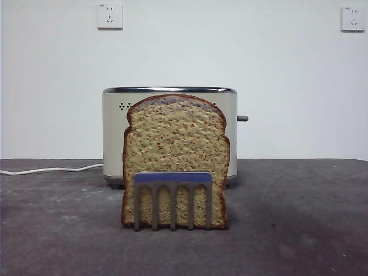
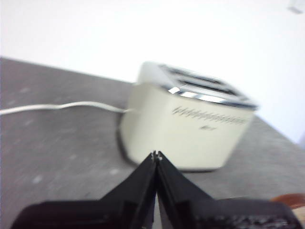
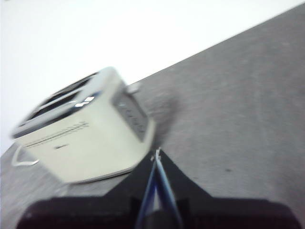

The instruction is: Pick up a slice of bread from the rack,put the bread on the toaster,press the button

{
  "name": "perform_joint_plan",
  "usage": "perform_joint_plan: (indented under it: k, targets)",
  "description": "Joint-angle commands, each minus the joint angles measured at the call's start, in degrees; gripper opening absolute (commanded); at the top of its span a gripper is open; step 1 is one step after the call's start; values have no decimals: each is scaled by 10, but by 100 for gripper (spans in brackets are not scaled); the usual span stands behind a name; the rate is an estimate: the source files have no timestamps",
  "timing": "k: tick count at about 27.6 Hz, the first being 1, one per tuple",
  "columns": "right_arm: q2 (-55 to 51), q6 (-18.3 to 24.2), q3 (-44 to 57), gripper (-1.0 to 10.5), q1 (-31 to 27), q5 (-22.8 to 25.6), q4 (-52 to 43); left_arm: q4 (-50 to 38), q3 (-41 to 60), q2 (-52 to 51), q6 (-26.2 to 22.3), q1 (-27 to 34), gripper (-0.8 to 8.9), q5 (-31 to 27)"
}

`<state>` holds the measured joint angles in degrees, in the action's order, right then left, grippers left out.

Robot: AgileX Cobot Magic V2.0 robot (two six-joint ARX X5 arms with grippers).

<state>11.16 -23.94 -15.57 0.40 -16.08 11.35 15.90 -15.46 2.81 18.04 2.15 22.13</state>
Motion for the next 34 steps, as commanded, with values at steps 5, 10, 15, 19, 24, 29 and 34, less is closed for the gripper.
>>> perform_joint_plan:
  k: [5, 10, 15, 19, 24, 29, 34]
  targets:
    - [105, 73, -139, -12, 2, -79, 42, 43, -127, 59, -62, 1, -9, 42]
    - [184, 149, -263, -12, 2, -110, 138, 93, -207, 127, -126, 1, -8, 110]
    - [257, 227, -384, -12, 9, -125, 259, 156, -281, 201, -193, 1, -9, 177]
    - [306, 286, -462, -12, 21, -125, 362, 226, -341, 261, -241, 1, -9, 231]
    - [342, 327, -512, -12, 39, -125, 455, 307, -390, 309, -296, -5, -9, 248]
    - [346, 330, -513, -11, 43, -125, 460, 332, -400, 323, -319, -23, -2, 244]
    - [346, 330, -513, -12, 43, -125, 460, 309, -401, 323, -319, -43, 596, 234]
